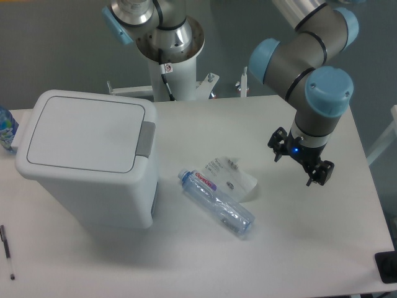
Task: Open the trash can
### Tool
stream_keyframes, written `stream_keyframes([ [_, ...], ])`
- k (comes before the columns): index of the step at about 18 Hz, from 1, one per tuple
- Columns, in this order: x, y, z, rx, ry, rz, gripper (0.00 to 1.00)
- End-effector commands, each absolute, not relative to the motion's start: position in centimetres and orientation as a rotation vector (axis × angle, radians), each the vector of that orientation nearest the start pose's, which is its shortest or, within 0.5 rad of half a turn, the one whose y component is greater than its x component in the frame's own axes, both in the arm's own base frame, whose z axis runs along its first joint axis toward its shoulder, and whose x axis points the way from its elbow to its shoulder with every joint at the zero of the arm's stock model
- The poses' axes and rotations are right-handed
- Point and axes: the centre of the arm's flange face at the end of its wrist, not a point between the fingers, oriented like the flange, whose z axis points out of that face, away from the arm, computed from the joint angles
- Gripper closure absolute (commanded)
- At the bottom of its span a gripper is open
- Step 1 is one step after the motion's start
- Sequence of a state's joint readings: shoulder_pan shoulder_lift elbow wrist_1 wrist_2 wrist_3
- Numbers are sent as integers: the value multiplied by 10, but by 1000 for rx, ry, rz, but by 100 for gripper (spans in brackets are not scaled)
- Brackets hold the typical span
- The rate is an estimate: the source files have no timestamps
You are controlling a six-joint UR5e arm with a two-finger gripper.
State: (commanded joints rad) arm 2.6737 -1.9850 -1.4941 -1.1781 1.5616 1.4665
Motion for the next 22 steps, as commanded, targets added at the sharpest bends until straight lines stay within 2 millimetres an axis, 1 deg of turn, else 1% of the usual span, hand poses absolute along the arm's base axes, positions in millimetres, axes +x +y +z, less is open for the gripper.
stream_keyframes([
  [2, -515, 412, 326, -3066, 561, 76, 0],
  [6, -514, 415, 330, -3038, 548, 69, 0],
  [7, -513, 417, 329, -3027, 514, 57, 0],
  [9, -511, 417, 328, -3044, 355, 44, 0],
  [10, -507, 421, 330, -3049, 273, 46, 0],
  [11, -501, 429, 332, -3045, 249, 44, 0],
  [13, -495, 433, 340, -3035, 189, 51, 0],
  [15, -485, 446, 347, -3022, 108, 52, 0],
  [17, -480, 453, 346, -3012, -44, 29, 0],
  [18, -476, 458, 345, -2990, -88, 5, 0],
  [19, -473, 462, 345, -2959, -114, -25, 0],
  [21, -471, 467, 355, -2918, -149, -48, 0],
  [22, -467, 470, 357, -2915, -185, -58, 0],
])
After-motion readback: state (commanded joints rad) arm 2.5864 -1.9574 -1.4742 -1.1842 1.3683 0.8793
